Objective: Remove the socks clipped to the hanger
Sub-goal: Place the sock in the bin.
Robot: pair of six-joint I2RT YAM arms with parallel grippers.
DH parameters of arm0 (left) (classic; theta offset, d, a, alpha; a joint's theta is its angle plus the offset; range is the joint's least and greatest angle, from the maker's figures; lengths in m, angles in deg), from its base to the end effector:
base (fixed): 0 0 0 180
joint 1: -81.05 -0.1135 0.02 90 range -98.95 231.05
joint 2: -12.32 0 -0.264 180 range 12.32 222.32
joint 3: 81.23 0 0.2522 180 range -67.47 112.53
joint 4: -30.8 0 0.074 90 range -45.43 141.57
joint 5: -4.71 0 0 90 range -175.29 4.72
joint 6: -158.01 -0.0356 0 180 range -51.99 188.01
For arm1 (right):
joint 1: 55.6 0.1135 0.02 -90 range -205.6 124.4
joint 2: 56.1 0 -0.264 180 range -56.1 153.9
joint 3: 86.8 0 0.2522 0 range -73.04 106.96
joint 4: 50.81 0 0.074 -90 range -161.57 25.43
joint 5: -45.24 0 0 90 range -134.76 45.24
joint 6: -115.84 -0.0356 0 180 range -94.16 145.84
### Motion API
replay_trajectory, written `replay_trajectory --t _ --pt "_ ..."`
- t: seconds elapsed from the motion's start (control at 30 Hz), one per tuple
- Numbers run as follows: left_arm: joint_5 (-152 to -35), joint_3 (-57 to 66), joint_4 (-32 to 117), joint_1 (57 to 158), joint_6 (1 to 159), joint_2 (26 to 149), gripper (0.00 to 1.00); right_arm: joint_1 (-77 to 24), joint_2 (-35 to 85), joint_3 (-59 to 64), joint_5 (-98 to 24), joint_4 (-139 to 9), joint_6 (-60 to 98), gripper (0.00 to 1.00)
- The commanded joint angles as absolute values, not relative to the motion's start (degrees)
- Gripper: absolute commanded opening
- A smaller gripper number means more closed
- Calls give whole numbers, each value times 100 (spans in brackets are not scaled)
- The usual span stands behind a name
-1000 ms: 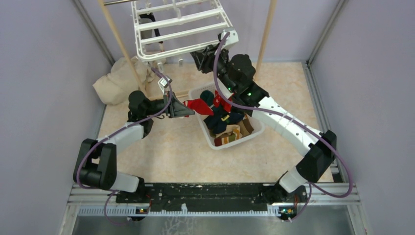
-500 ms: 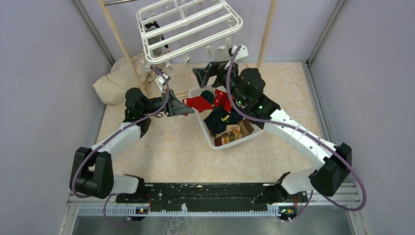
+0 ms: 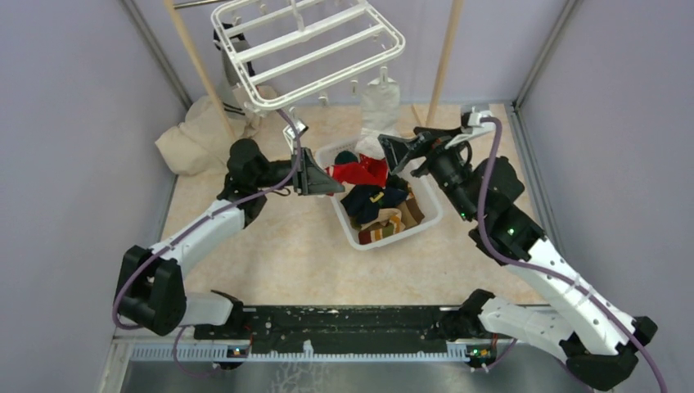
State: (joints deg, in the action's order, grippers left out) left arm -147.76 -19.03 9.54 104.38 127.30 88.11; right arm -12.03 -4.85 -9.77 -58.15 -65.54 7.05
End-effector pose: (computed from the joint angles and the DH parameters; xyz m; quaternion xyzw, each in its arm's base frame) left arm 0.2538 -0.1438 0.3222 0.1976 0.6558 -0.6813 0.2582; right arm 0.1422 0.1239 0.4499 -0.0476 0.6360 0.3335 0.6943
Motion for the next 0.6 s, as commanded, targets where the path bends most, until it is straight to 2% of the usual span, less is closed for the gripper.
replay_trajectory --t 0.0,0.17,0.43,0.57 --pt "-14396 -1564 1415 10890 12342 8968 15 -1231 -788 -963 -6227 -7048 624 98" --pt "-14086 -1536 1638 11350 12235 9170 22 -1228 -989 -1068 -6307 -7210 609 99" --pt "-13815 -1802 1926 11500 11957 9733 47 -1228 -1076 -1253 -6380 -7364 606 98" --pt "-13578 -1570 2432 11506 11393 10253 52 -1230 -1016 -1366 -6381 -7369 598 99"
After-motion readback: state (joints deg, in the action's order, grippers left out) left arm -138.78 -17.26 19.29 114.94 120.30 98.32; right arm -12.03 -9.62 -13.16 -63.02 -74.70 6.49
